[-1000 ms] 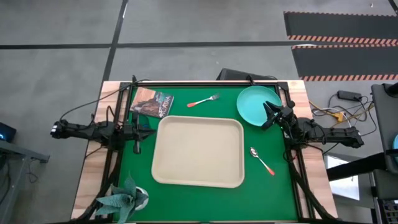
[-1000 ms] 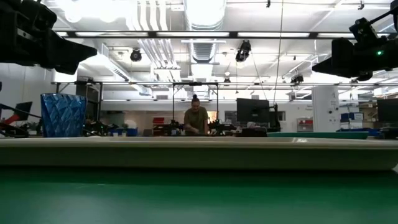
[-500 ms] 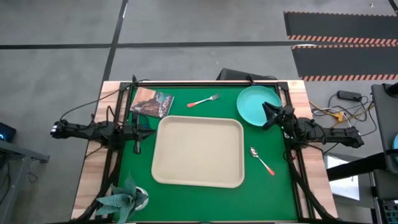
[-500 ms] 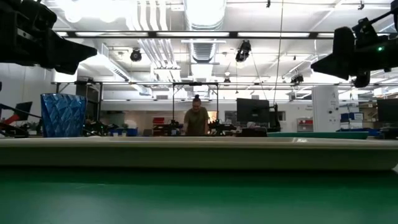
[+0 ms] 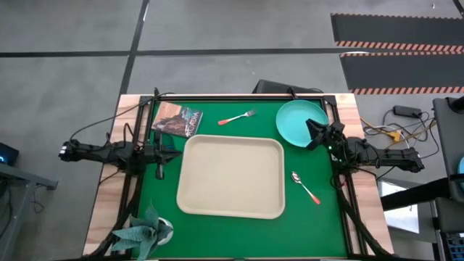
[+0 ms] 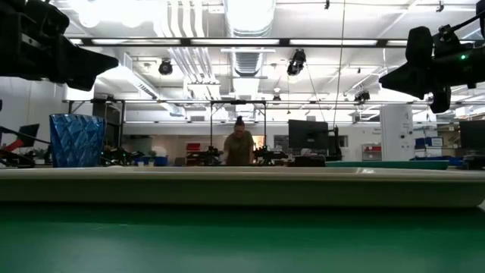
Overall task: Pick and place plate/cup/fork/spoon on tray
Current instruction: Put the blue plate on the white tray
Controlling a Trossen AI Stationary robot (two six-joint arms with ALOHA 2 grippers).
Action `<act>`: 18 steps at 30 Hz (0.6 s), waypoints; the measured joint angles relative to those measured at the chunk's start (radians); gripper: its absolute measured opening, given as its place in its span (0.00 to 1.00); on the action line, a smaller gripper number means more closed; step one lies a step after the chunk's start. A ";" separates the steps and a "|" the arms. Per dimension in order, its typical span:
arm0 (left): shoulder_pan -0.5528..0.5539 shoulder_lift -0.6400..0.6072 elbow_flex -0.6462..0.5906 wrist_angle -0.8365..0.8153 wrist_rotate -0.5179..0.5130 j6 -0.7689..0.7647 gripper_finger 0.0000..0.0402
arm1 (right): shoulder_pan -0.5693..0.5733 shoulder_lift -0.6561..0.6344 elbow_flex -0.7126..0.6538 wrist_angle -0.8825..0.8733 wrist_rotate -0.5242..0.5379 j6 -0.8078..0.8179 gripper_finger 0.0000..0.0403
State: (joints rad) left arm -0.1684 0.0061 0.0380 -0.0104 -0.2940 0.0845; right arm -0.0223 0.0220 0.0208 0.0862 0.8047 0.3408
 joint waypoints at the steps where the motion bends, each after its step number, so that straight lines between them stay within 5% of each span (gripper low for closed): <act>1: 0.000 0.000 0.000 0.001 -0.001 0.000 0.00 | 0.000 0.000 0.000 0.002 0.000 0.000 0.16; 8: 0.000 0.000 0.000 0.103 -0.003 -0.234 0.00 | -0.003 0.025 0.000 0.221 -0.151 -0.091 0.16; 18: 0.000 0.000 0.020 0.298 -0.030 -0.159 0.00 | -0.003 0.280 0.010 0.657 -0.211 -0.278 0.16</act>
State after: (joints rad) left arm -0.1684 0.0063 0.0580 0.2874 -0.3243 -0.0747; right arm -0.0250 0.3016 0.0309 0.7431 0.5938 0.0629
